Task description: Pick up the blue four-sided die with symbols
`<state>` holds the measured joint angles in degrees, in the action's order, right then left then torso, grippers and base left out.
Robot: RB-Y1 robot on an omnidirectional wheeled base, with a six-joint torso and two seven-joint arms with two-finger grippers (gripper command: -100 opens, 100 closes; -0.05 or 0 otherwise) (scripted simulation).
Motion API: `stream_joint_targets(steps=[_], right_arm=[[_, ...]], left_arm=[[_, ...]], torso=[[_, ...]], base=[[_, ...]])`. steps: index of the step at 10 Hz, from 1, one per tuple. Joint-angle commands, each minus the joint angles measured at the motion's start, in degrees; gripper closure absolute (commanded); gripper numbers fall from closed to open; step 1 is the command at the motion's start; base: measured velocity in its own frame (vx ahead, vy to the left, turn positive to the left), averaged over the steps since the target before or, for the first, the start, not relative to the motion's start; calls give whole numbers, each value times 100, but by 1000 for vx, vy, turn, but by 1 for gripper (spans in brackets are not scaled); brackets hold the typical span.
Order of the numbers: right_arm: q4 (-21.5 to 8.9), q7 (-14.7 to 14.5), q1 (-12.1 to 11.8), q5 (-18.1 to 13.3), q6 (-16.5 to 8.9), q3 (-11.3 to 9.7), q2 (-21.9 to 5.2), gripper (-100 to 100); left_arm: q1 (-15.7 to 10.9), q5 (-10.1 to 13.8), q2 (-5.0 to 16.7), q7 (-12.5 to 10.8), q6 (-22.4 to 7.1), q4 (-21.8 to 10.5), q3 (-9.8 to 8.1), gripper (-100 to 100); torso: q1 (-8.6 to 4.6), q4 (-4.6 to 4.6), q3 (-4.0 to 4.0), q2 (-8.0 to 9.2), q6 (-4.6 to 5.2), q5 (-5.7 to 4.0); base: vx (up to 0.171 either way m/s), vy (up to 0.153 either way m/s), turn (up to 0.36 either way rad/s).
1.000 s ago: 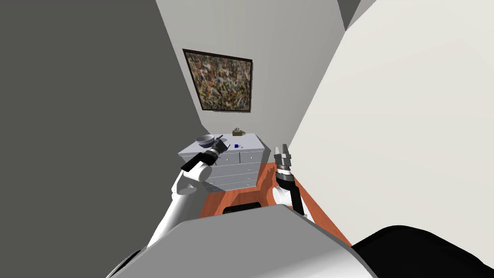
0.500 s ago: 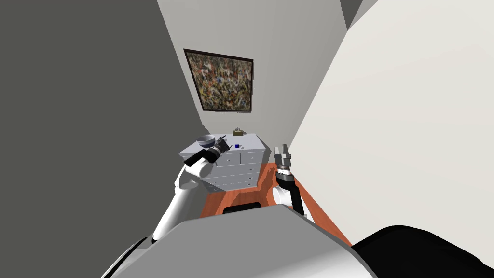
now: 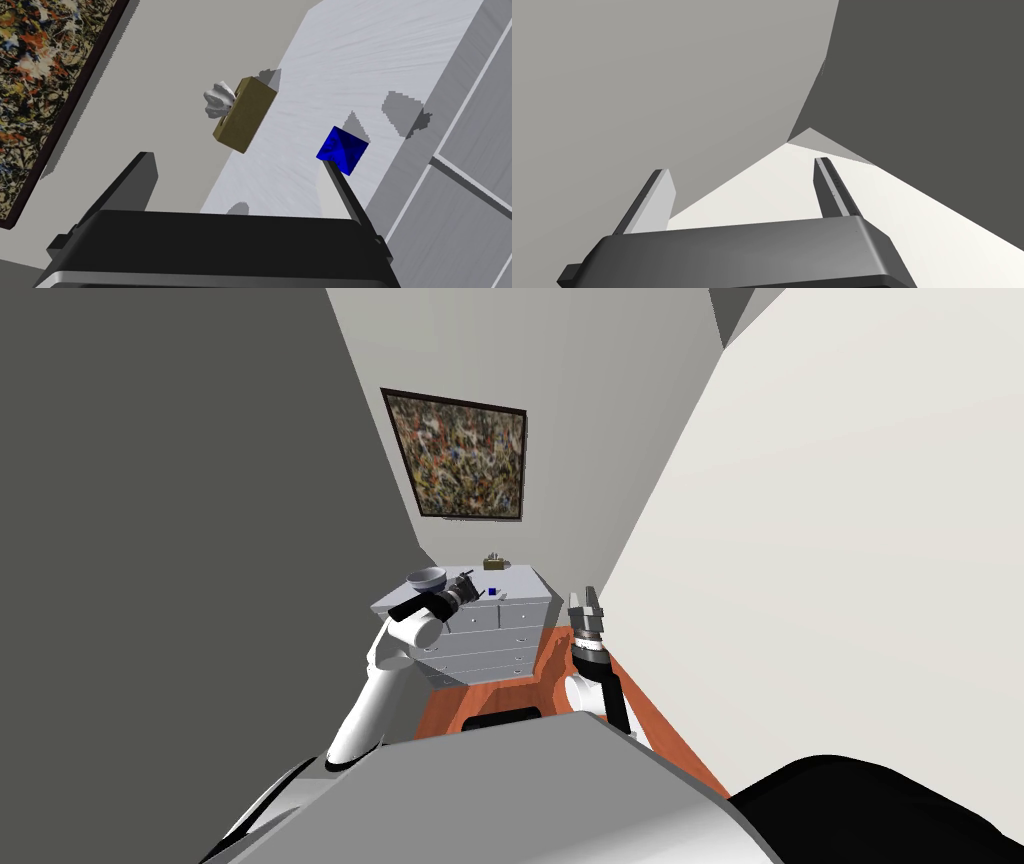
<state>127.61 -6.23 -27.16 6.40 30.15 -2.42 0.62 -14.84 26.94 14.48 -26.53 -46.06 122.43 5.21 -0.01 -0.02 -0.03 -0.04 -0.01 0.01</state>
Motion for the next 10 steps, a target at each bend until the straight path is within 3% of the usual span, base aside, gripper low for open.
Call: stream_joint_targets(steps=[1,3,4,6,7,9,10], right_arm=[[0,0,0,0,0,0,0,0],[0,0,0,0,0,0,0,0],[0,0,0,0,0,0,0,0],[0,0,0,0,0,0,0,0],[0,0,0,0,0,0,0,0],[0,0,0,0,0,0,0,0],[0,0,0,0,0,0,0,0]], left_arm=[[-242,117,55,-150,-286,-56,32,-100],[-242,117,55,-150,-551,-56,32,-100],[-487,241,122,-298,-738,-133,57,-100],[-487,241,122,-298,-997,-133,57,-100],[-725,364,195,-446,-1190,-213,84,-100],[-725,364,195,-446,-1431,-213,84,-100],[-958,485,273,-594,-1650,-296,112,-100]], torso=[[0,0,0,0,0,0],[0,-1,-2,-4,0,0],[-1,0,0,-1,0,0],[-2,-1,-2,-4,0,-1],[-2,0,0,0,0,-1],[-4,-1,-4,-6,0,-1],[-3,-1,-1,-2,0,-1]], base=[[20,5,6],[18,4,-1],[26,0,0],[18,0,-1],[25,-5,-5],[26,-3,-2],[28,-6,-9]])
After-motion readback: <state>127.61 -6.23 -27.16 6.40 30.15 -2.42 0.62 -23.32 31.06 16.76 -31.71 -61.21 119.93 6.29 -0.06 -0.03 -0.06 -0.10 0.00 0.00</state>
